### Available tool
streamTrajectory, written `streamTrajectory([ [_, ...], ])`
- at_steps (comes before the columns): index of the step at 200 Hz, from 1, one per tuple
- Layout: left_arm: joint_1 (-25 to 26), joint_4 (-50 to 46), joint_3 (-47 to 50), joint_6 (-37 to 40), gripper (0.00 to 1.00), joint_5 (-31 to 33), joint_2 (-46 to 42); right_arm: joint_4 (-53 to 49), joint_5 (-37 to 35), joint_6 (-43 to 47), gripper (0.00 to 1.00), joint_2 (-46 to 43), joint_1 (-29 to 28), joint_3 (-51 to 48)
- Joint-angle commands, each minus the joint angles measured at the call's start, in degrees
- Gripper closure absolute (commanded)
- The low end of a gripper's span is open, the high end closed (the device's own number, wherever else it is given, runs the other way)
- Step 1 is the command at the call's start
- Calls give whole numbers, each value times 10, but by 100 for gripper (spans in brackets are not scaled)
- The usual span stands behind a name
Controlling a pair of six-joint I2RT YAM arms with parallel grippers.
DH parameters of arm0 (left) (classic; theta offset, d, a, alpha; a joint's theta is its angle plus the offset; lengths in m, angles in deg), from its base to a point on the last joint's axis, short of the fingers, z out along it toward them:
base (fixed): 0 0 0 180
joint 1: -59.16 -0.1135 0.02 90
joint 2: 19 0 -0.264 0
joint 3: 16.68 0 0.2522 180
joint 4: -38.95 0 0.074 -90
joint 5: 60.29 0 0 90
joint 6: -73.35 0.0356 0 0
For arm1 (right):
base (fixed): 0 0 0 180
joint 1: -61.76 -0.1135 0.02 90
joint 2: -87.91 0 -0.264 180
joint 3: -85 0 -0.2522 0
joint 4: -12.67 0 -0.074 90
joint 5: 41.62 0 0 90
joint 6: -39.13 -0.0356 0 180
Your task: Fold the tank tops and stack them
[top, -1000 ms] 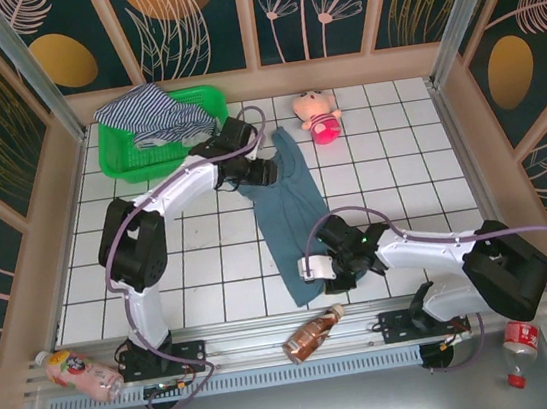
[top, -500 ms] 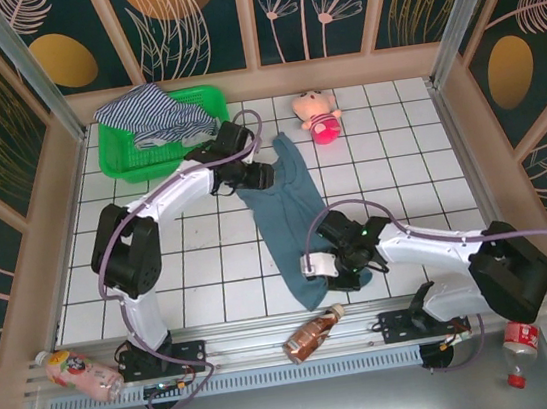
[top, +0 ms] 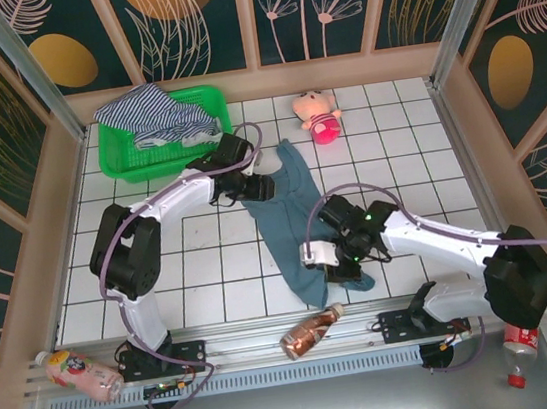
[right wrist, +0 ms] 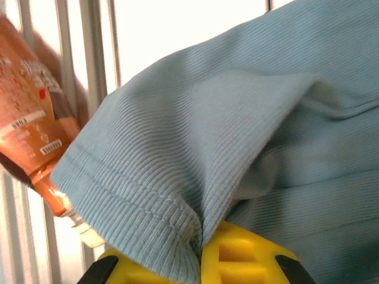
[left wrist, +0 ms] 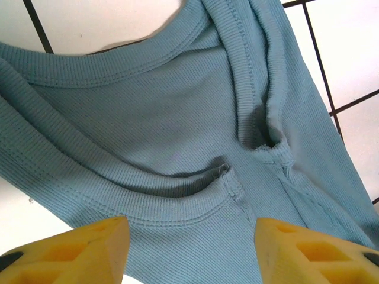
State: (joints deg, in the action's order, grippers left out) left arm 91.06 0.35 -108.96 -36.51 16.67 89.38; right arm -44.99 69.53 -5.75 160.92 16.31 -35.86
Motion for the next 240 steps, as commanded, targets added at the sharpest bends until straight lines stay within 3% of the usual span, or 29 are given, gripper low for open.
streamTrajectory([
  [1,2,11,-15,-2,41,10,-2,10,-16,32,94,32,15,48],
  [103,-10,-79,-67,5,40,110,-54,49,-47,77,92,171,82,211],
  [194,-22,-90,38,-39,39,66,-147,79,-44,106,90,291,112,311],
  [240,-22,-41,121,-83,39,-8,-189,96,-16,108,88,332,110,334],
])
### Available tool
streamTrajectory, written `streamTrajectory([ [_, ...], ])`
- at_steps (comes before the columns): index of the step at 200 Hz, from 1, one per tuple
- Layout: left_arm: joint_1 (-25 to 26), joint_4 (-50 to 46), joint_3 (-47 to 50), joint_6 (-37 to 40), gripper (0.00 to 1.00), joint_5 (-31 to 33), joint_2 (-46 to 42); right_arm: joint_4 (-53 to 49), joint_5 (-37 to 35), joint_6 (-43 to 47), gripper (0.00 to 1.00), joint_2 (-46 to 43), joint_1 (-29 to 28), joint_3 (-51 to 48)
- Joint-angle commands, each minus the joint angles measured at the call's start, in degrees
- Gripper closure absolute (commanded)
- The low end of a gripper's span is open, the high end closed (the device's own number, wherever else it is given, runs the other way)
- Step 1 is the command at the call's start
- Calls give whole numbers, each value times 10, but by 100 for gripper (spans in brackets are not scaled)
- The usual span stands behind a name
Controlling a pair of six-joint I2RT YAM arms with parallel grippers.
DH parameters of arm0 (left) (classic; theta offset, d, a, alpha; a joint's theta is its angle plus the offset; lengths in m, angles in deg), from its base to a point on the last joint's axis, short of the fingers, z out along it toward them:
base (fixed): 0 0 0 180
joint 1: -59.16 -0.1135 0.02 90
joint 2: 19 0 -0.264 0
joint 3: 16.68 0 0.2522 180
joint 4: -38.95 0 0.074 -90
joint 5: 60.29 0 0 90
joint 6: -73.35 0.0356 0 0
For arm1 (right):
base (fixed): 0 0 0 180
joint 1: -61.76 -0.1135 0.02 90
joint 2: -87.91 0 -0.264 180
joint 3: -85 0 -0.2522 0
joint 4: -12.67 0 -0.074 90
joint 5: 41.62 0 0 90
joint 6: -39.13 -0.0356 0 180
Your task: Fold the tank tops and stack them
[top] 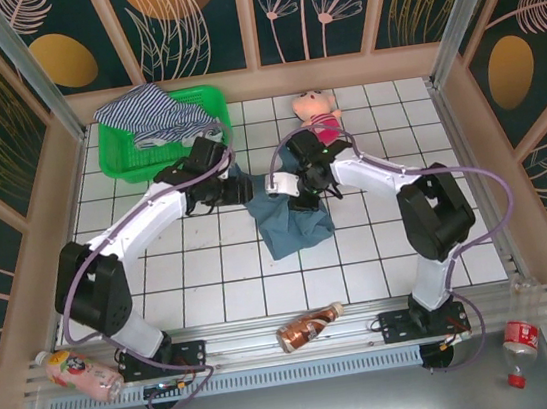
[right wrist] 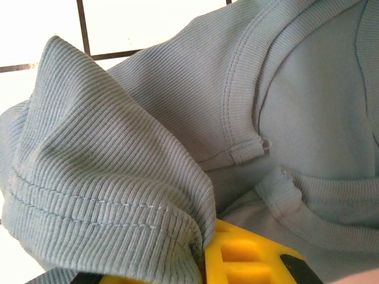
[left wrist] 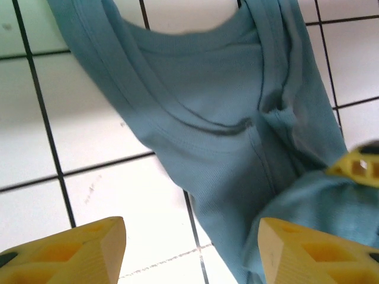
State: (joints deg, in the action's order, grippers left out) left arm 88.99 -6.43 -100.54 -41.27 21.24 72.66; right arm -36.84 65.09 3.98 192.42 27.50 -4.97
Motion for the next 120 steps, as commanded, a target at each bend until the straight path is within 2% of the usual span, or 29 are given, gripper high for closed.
streamTrajectory([
  [1,-1,27,39,-36,39,-54,-22,14,30,11,88,18,-1,25],
  [39,-2,29,62,-47,39,-48,-36,-13,49,-4,88,-2,2,-12],
  [75,-2,52,77,-62,39,-91,-41,-33,43,-17,87,-27,8,-48],
  [120,0,92,134,-112,39,-117,-91,14,24,-7,83,30,11,16],
])
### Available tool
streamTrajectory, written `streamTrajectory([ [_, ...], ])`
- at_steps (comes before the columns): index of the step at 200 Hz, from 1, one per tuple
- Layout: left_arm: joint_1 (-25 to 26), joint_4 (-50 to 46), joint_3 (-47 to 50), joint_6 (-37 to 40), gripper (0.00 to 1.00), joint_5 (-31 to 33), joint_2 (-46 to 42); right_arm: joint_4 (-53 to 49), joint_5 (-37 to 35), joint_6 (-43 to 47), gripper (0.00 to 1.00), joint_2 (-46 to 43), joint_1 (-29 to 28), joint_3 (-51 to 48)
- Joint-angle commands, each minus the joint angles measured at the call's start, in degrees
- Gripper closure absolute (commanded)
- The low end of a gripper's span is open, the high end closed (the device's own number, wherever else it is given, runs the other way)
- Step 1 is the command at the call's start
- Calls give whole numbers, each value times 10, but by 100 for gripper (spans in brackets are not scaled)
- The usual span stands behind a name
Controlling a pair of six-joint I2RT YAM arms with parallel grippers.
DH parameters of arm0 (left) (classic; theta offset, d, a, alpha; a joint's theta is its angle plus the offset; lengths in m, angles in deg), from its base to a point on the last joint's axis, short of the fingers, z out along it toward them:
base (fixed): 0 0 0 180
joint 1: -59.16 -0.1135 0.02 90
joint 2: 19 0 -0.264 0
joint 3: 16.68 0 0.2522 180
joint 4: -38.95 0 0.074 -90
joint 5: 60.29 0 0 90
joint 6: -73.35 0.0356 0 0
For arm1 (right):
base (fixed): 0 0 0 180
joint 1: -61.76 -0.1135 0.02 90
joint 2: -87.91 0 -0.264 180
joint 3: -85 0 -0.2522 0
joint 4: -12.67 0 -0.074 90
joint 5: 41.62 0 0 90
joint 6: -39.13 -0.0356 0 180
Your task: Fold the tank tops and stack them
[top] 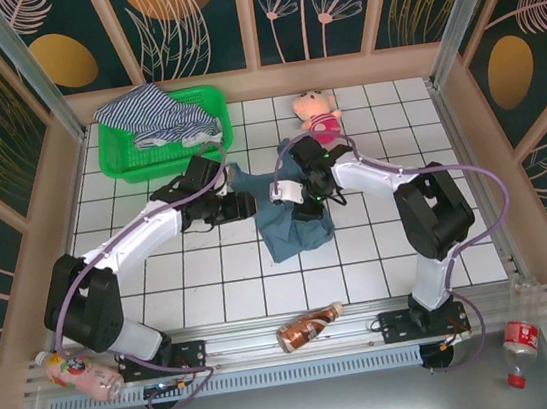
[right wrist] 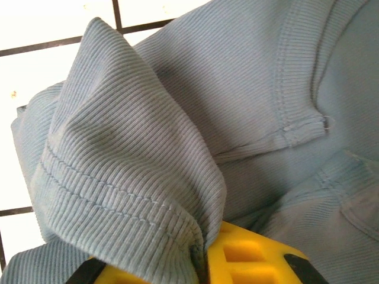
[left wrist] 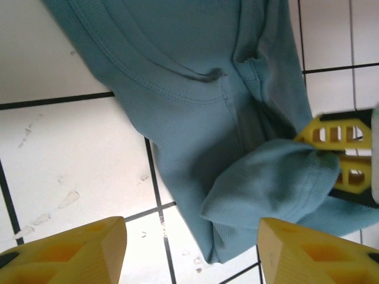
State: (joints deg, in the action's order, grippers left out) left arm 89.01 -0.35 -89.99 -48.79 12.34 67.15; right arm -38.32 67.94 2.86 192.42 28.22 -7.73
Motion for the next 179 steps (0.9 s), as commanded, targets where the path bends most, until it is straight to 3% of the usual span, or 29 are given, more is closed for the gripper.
streamTrajectory([
  [1,-1,32,30,-38,39,-29,-37,30,-4,3,83,32,4,46],
  [56,3,60,86,-68,40,-55,-59,74,-39,-7,65,87,-1,91],
  [105,42,124,120,-115,41,-70,-44,136,-111,-81,54,64,18,100],
  [145,87,119,100,-119,42,-5,-4,121,-128,-295,51,-37,44,61],
  [179,94,139,72,-68,45,46,36,113,-101,-523,49,-180,55,-76],
])
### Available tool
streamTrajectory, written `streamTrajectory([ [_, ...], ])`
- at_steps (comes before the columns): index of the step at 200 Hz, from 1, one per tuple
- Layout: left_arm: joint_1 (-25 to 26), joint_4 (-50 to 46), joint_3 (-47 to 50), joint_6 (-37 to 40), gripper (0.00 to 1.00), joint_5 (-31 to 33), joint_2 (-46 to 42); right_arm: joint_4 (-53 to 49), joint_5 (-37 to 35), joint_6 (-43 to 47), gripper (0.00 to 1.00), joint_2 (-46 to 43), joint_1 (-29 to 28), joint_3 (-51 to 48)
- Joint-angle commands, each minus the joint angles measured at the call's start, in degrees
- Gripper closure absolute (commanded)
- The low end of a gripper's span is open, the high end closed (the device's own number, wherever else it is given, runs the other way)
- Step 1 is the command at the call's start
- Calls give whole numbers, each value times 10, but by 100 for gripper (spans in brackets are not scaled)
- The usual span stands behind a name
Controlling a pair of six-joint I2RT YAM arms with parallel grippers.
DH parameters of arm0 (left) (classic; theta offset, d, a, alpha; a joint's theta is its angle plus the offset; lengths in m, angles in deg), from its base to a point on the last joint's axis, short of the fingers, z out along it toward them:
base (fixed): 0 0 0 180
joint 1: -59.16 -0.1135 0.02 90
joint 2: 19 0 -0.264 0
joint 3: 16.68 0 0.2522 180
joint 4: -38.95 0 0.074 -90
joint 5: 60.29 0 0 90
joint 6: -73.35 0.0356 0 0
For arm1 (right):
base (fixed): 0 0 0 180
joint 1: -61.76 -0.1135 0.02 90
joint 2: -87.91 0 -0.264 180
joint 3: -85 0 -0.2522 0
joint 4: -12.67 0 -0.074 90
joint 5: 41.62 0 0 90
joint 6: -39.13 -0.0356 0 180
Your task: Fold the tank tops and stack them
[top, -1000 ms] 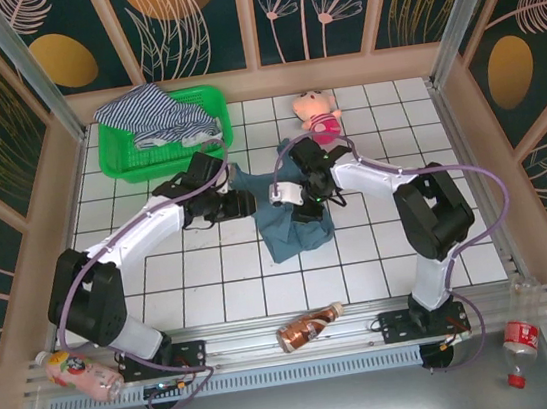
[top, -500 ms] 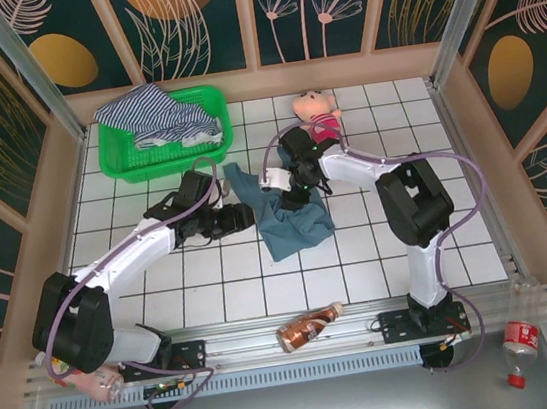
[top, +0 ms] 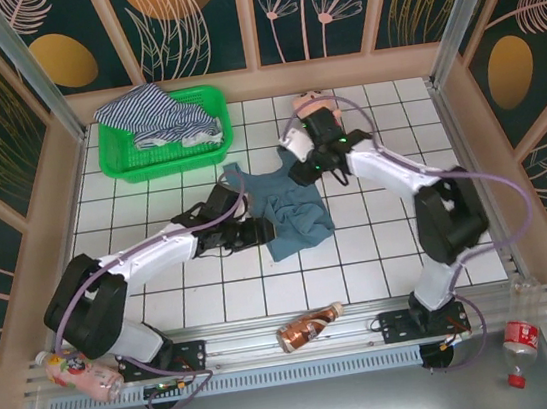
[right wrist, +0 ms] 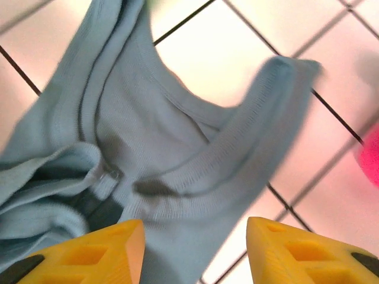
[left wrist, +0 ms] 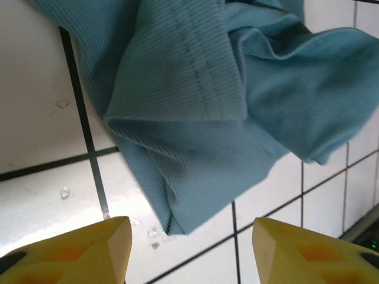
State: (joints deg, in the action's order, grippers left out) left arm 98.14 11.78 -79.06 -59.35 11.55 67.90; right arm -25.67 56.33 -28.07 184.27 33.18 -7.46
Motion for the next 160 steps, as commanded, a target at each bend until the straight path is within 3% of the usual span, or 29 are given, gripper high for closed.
streamTrajectory([
  [1,3,16,-40,40,46,55,31,-14,17,-219,49,-103,6,-83],
  [36,14,10,-89,100,46,70,67,6,79,-385,48,-199,6,-197],
  [57,28,-17,-121,121,45,85,90,40,102,-430,46,-207,1,-237],
  [122,50,-102,-198,154,47,151,174,88,114,-444,46,-123,-4,-246],
  [160,50,-143,-225,172,55,187,197,89,96,-432,56,-88,-5,-236],
])
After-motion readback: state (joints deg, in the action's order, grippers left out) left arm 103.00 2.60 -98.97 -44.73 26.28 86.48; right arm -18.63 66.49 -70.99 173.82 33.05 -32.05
